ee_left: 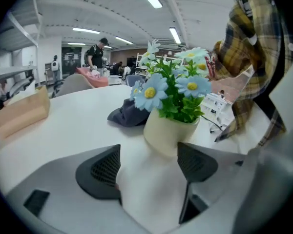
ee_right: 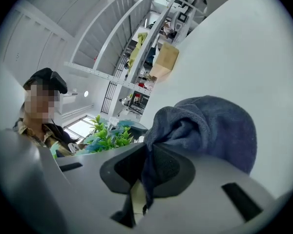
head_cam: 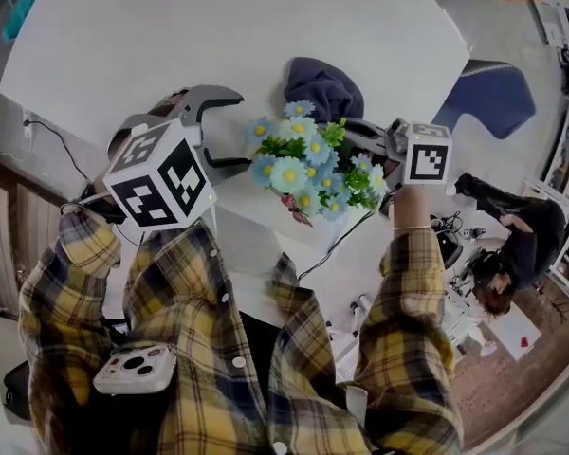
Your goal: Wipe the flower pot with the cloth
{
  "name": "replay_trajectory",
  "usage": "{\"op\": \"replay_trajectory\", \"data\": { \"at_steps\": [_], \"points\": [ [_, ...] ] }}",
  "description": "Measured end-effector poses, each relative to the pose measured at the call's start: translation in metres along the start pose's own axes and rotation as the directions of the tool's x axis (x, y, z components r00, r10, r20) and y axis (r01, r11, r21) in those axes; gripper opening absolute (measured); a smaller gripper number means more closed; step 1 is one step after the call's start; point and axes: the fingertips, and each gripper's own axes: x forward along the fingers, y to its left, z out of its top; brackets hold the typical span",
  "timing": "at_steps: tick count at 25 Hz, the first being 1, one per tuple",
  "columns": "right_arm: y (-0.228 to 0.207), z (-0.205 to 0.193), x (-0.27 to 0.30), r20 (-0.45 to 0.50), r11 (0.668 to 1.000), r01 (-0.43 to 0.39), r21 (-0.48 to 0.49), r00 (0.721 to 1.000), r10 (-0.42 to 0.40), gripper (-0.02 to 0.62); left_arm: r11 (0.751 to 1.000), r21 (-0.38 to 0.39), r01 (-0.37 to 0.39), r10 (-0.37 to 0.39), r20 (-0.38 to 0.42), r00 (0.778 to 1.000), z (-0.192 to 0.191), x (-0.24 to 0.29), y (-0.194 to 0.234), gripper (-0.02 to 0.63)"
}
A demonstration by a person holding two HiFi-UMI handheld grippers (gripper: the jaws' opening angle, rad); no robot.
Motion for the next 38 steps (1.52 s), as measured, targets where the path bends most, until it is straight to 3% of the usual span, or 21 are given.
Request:
{"op": "replay_trajectory", "data": {
  "at_steps": [3,8,13,18,20,25,32,38],
  "points": [
    [0.0,-0.001,-0.005,0.068,1.0,0.01,0.017,0.998,-0.011,0.029,0.987,-0.11,-0.117,0.121,0.029,0.992,-0.014,-0.005,-0.01,0.374],
    [0.003,-0.009,-0.011,0.138,0.999,0.025,0.039,0.99,-0.03,0.029,0.927,-0.306,-0.218,0.256,0.09,0.963,-0.018,-0.009,-0.051,0.376],
    [0.0,-0.011,-0.013,0.181,0.998,0.038,0.049,0.982,-0.046,0.029,0.88,-0.387,-0.274,0.339,0.11,0.934,-0.002,0.006,-0.076,0.376],
    [0.001,-0.015,-0.011,0.211,0.997,0.029,0.068,0.976,-0.043,0.029,0.809,-0.475,-0.348,0.459,0.14,0.877,0.013,0.011,-0.079,0.376],
    [-0.001,-0.014,-0.012,0.221,0.997,0.028,0.073,0.974,-0.044,0.029,0.8,-0.503,-0.329,0.453,0.145,0.879,0.018,0.018,-0.08,0.376],
    [-0.002,-0.017,-0.016,0.22,0.997,0.021,0.079,0.975,-0.038,0.029,0.816,-0.49,-0.306,0.423,0.146,0.894,0.023,0.031,-0.082,0.376],
    [-0.002,-0.018,-0.016,0.251,0.994,0.014,0.108,0.967,-0.041,0.029,0.875,-0.411,-0.258,0.347,0.161,0.924,0.021,0.027,-0.076,0.376],
    [0.0,-0.021,-0.019,0.181,0.994,-0.016,0.108,0.983,-0.004,0.029,0.939,-0.294,-0.178,0.234,0.169,0.957,0.019,0.023,-0.072,0.376]
  ]
}}
